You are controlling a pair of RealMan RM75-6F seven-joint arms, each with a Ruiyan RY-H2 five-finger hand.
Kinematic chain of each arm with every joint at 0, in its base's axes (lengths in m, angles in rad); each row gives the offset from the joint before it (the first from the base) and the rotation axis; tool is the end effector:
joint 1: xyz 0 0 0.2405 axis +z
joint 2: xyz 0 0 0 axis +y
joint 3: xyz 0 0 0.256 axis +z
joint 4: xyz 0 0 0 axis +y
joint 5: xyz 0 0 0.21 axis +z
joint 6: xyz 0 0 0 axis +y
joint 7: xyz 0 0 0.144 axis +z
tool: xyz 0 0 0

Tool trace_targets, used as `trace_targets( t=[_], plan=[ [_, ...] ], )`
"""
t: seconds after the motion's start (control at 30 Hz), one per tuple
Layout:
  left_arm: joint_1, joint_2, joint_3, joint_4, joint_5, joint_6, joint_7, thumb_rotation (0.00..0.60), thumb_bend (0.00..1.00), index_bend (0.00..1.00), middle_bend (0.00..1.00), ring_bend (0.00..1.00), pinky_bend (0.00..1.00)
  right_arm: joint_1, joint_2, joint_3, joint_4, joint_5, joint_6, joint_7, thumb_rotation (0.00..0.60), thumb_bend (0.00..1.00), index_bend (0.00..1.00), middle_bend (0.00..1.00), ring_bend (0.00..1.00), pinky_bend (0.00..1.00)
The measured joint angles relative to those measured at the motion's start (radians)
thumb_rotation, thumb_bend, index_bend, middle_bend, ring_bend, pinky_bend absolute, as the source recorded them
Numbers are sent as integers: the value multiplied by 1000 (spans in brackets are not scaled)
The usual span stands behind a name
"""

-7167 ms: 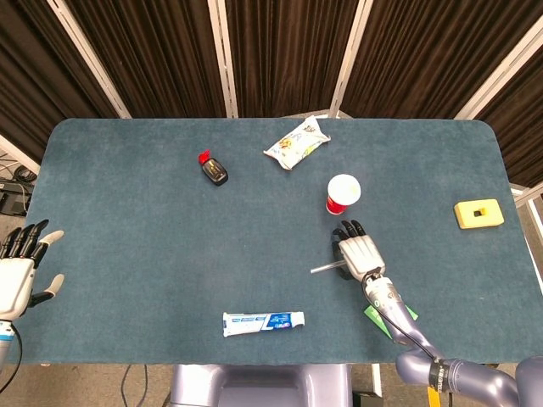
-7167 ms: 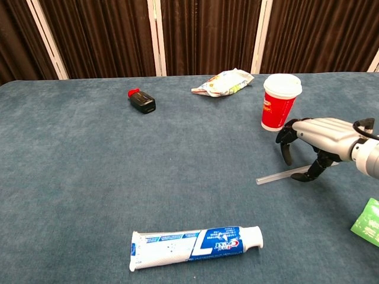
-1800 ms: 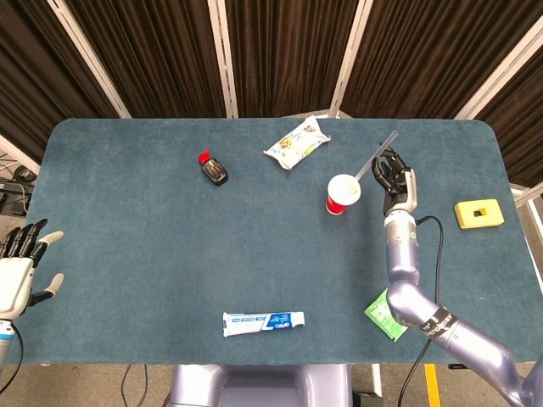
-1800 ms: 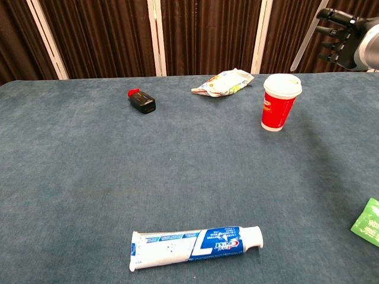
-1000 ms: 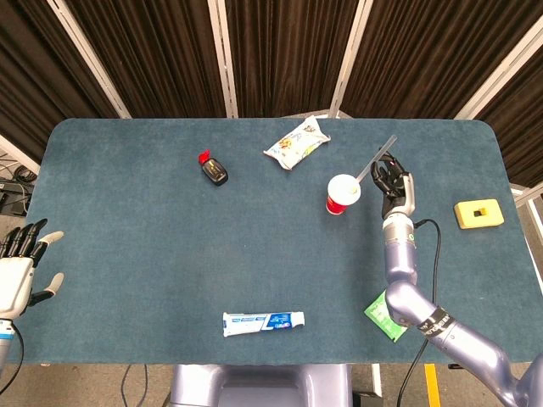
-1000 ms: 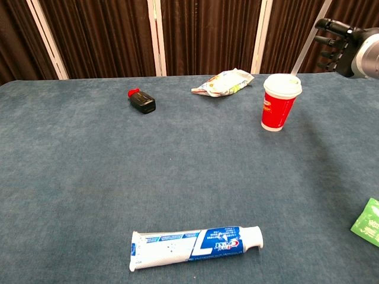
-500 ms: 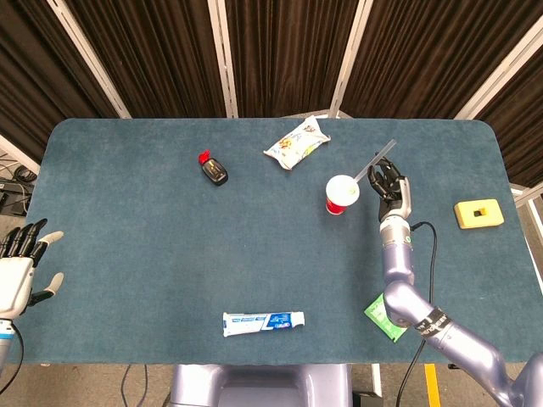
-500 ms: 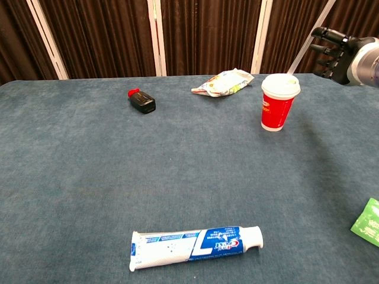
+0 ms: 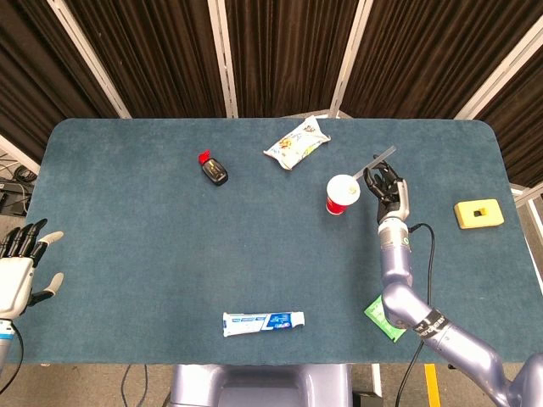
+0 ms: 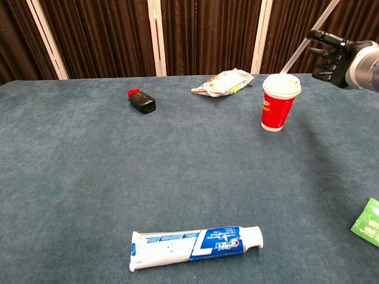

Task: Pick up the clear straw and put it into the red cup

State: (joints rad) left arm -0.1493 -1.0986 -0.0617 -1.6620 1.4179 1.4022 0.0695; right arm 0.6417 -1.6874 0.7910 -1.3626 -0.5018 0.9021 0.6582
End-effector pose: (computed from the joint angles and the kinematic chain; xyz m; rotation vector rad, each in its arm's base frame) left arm -0.3043 0.2020 0.1557 -1.4100 -0.9232 -0.8462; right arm -0.1770 -0.4217 0.0404 -0.0299 -2.1518 1.7820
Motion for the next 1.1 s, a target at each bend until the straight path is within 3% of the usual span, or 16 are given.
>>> trace_targets(
  t=[1.1],
  plan=[
    [1, -1, 0, -1, 0, 1, 3, 600, 383, 204, 0, 0, 0, -13, 26, 35, 2, 22, -3, -19, 600, 373, 589, 147, 0, 0]
  ],
)
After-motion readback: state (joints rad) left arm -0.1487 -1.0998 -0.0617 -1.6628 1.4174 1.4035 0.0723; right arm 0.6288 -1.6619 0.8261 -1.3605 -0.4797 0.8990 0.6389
